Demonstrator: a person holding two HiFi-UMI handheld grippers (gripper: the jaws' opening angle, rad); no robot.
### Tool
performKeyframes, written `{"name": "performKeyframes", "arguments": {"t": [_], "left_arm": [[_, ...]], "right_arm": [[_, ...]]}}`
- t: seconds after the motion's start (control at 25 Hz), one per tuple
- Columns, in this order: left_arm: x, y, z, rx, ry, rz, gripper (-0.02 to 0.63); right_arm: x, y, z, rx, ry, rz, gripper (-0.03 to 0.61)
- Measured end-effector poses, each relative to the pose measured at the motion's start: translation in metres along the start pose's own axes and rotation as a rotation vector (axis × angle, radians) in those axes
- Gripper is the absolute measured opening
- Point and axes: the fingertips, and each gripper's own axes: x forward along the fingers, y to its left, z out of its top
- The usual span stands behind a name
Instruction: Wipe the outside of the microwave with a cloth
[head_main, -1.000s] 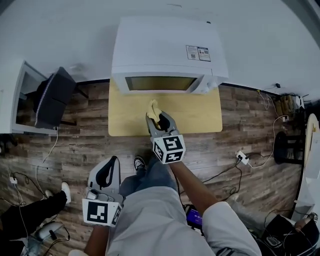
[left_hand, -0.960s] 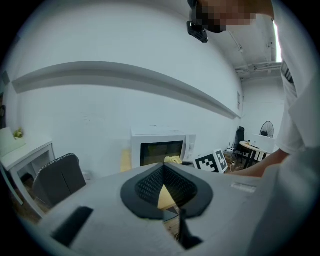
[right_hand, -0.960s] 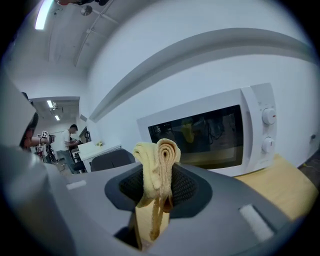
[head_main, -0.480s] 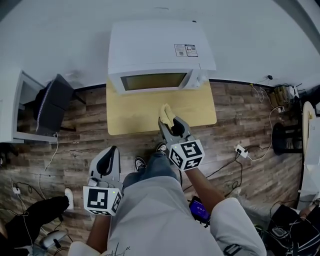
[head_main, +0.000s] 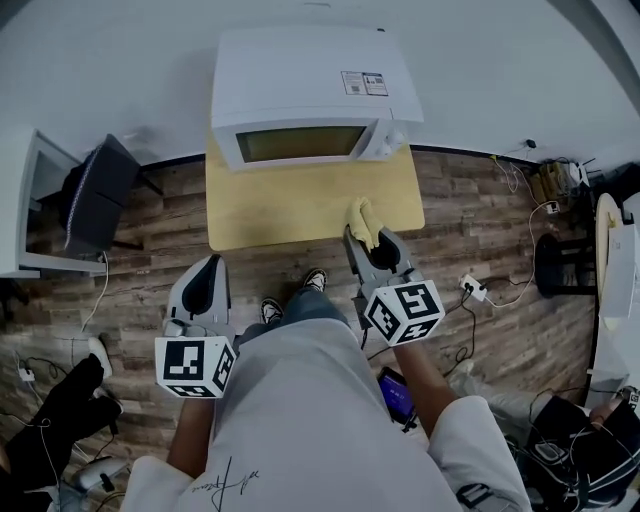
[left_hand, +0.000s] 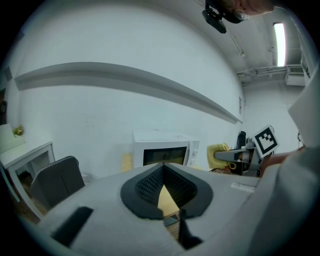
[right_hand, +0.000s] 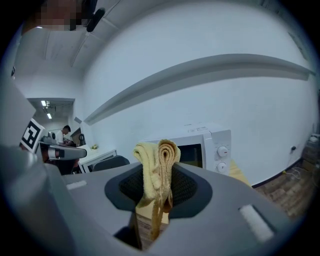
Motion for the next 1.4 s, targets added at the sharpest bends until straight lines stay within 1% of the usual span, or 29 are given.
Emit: {"name": "performKeyframes", "arguments": {"t": [0.16, 0.24, 0.32, 0.44, 0.68, 1.08, 1.4], "left_arm": [[-0.004, 0.004, 0.010, -0.012, -0.021, 0.021, -0.009], [-0.005, 0.006, 0.013, -0.023, -0.053, 0.024, -0.011], [-0.004, 0.007, 0.014, -0.033, -0.073, 0.025, -0.011], [-0.001, 0.009, 0.011, -0.042, -0.053, 0.025, -0.011], [0.005, 0.010, 0.002, -0.056, -0.014, 0.024, -0.011], [0.006, 0.013, 0.001, -0.069, -0.006, 0.027, -0.011], [0.001, 0.015, -0.009, -0.079, 0.013, 0.028, -0.011]], "right_arm": [[-0.019, 0.000, 0.009, -0.026, 0.010, -0.009, 0.121], [-0.025, -0.002, 0.012, -0.028, 0.009, -0.015, 0.120], [-0.027, -0.004, 0.013, -0.051, 0.014, -0.026, 0.120], [-0.027, -0.002, 0.010, -0.097, 0.033, -0.033, 0.118], [-0.028, -0.003, 0.013, -0.055, 0.032, -0.031, 0.117], [-0.036, -0.002, 0.012, -0.055, 0.052, -0.038, 0.117], [-0.043, 0.003, 0.007, -0.066, 0.065, -0.033, 0.117]]}}
